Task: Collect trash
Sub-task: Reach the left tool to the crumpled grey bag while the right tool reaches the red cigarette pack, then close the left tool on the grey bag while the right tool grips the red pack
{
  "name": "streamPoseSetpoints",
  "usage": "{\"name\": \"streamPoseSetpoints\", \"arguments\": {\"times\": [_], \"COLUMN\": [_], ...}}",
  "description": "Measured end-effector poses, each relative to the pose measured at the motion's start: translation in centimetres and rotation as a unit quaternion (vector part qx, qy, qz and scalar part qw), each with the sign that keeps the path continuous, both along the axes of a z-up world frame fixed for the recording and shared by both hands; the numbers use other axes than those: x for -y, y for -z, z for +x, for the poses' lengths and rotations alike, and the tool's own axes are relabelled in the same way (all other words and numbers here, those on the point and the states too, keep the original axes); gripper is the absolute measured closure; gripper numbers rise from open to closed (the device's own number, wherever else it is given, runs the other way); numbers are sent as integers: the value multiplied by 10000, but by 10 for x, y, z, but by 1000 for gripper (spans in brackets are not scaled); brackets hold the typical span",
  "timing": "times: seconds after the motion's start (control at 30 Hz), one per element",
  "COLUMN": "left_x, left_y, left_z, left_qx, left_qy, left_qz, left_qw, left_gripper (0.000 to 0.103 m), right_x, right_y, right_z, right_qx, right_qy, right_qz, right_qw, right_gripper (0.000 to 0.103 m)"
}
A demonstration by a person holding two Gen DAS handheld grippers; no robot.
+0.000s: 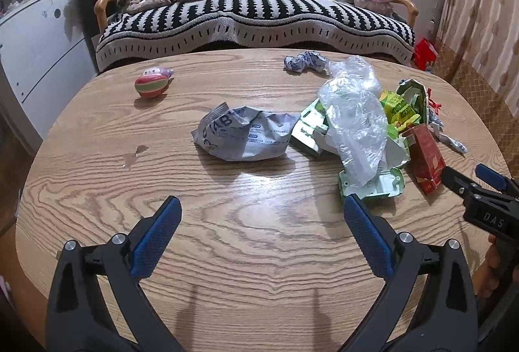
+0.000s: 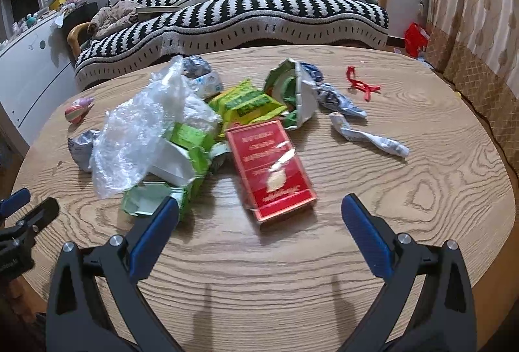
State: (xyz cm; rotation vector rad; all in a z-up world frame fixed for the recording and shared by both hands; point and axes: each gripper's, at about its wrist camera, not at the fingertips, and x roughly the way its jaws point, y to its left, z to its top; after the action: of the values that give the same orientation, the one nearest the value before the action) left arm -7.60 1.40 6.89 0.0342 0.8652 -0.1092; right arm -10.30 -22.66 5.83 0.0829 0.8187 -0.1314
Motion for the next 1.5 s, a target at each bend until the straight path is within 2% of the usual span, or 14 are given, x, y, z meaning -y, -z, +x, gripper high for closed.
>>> {"name": "streamPoseSetpoints", "arguments": {"times": [0.17, 0.3, 0.37, 0.47, 0.5, 0.67, 0.87, 0.97, 1.0, 1.2, 1.27, 1.3, 1.5], "left_x": [-22, -39, -45, -45, -43, -30, -8, -5, -2, 5, 4, 3, -10], "left_y": [4, 7, 10, 19, 23, 26, 25, 37, 38, 45, 50, 50, 33], "left_z": [0, -5, -3, 14, 25, 61, 91, 108, 113, 133, 137, 138, 129], "left_qx": [-75, -139, -203, -329, -420, -562, -262, -467, -475, -378, -362, -333, -94], "left_qy": [-29, 181, 221, -11, -82, -76, 223, 308, 415, 396, 326, 300, 150], "left_qz": [-76, -383, -550, -436, -391, -553, 59, 146, 76, 344, 359, 374, 194], "left_qw": [9999, 9990, 9980, 9985, 9983, 9969, 9994, 9983, 9980, 9979, 9982, 9983, 9997], "left_gripper": [6, 6, 6, 6, 6, 6, 6, 6, 6, 6, 7, 12, 28], "right_x": [16, 20, 16, 12, 12, 7, 12, 12, 10, 7, 4, 2, 0], "right_y": [11, 17, 25, 39, 41, 45, 46, 47, 47, 53, 53, 51, 38], "right_z": [-4, -2, 4, 17, 21, 43, 62, 71, 73, 89, 88, 86, 74], "right_qx": [-203, -397, -734, -966, -876, -884, -924, -908, -901, -916, -881, -848, -663], "right_qy": [-19, -170, -256, -314, -302, -484, -596, -620, -628, -603, -594, -657, -685], "right_qz": [19, 68, 88, 147, 129, -79, 67, 109, 99, 142, -41, -76, 202], "right_qw": [9998, 9990, 9969, 9947, 9956, 9949, 9939, 9939, 9939, 9939, 9943, 9942, 9952], "right_gripper": [6, 6, 6, 6, 6, 6, 6, 6, 6, 6, 22, 38, 42]}}
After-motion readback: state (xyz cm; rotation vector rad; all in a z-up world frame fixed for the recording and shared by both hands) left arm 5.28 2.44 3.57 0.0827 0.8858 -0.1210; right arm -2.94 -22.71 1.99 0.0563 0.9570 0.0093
